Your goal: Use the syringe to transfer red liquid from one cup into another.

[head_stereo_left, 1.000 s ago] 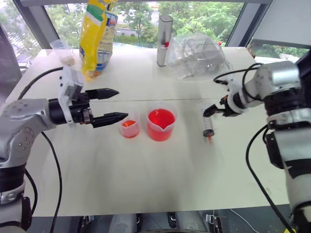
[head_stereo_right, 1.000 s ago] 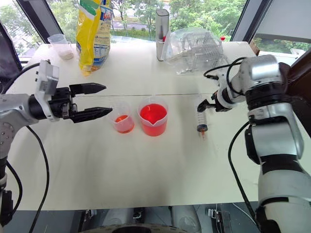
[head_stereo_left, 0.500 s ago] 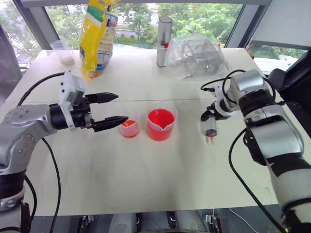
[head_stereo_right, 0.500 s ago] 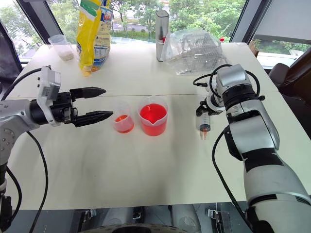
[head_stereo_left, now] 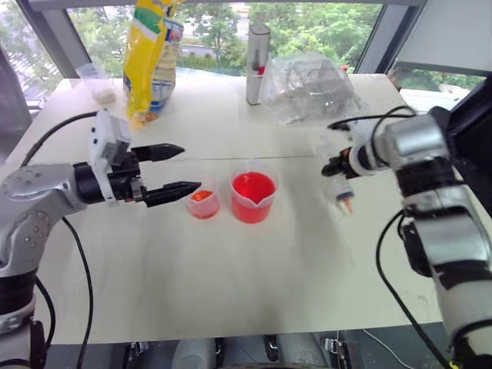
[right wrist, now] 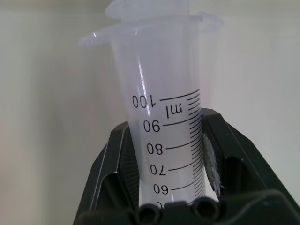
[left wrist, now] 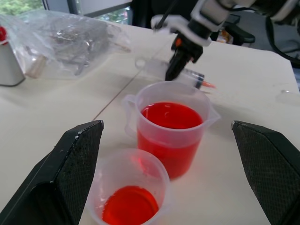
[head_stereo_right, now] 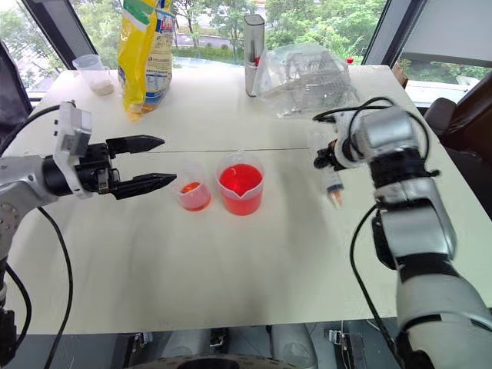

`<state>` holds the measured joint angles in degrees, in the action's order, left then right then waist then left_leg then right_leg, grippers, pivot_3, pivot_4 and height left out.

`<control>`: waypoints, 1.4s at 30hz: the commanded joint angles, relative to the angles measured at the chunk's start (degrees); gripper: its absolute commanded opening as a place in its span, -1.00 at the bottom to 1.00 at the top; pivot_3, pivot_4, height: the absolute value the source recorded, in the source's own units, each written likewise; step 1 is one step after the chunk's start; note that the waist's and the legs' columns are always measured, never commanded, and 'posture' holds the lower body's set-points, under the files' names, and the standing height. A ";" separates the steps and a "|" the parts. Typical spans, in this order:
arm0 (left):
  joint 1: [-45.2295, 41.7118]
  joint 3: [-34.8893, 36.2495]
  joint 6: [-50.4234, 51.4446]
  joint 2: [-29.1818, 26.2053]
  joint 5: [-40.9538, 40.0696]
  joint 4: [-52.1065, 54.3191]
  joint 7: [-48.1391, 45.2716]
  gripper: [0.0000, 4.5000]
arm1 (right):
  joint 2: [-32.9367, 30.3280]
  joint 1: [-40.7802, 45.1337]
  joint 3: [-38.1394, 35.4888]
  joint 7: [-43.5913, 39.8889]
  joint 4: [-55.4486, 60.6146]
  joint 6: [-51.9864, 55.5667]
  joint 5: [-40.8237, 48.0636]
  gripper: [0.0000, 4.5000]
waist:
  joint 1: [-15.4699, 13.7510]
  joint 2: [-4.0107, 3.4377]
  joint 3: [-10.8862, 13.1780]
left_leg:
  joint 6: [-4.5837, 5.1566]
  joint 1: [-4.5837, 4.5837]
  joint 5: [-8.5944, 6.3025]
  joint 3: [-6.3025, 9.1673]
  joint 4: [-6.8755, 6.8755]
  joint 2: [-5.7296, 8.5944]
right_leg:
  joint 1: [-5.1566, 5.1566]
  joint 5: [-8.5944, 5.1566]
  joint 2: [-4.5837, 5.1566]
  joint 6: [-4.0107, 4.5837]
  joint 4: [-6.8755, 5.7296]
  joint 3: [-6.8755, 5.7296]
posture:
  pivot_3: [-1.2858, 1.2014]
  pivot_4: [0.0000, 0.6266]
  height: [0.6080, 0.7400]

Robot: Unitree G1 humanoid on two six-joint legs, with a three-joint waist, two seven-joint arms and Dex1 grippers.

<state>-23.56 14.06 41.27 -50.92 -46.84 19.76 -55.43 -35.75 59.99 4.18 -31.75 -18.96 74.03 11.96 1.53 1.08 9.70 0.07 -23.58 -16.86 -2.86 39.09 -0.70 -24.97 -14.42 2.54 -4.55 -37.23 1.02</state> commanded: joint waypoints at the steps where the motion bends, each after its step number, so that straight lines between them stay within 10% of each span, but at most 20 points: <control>1: -3.53 0.36 -0.36 -0.66 -0.62 -1.75 -1.60 1.00 | -1.43 -4.26 -9.56 1.12 21.45 -7.21 2.90 -0.36 | -0.22 0.00 0.00 | 0.00 0.00 0.00 -0.03 -0.03 -0.01 | -0.03 0.00 -0.03 0.00 0.00 0.01 | 0.03 -0.52 1.00; 12: -19.74 -7.58 -3.13 1.07 4.08 -15.61 -10.28 1.00 | 14.92 -8.75 -20.28 0.00 47.87 -12.74 24.86 -0.36 | -0.54 0.05 -0.03 | -0.04 0.21 0.03 -0.05 0.05 -0.07 | 0.16 0.02 -0.23 -0.02 -0.08 -0.03 | 0.03 -0.52 1.00; 27: -26.44 -9.82 -2.65 5.00 6.09 -19.05 -13.37 1.00 | 22.05 -32.19 -2.19 -2.99 36.95 -48.00 10.82 -0.36 | -0.54 0.06 -0.03 | -0.03 0.19 0.03 -0.05 0.08 -0.02 | 0.17 0.01 -0.23 -0.04 -0.06 -0.03 | 0.03 -0.52 1.00; 42: -33.01 -12.88 -3.54 13.09 9.76 -22.66 -10.75 1.00 | 21.70 -35.12 1.59 -2.55 36.26 -54.47 7.69 -0.36 | -0.58 0.06 -0.03 | -0.05 0.21 0.05 -0.03 0.10 -0.02 | 0.18 0.01 -0.26 -0.04 -0.11 -0.01 | 0.03 -0.52 1.00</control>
<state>-55.06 0.86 38.53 -37.82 -37.72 -3.32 -66.23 -14.04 24.50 5.91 -34.32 15.16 20.85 19.35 0.95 1.13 9.66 0.02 -23.37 -16.82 -2.89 39.19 -0.72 -24.80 -14.41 2.28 -4.59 -37.34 1.00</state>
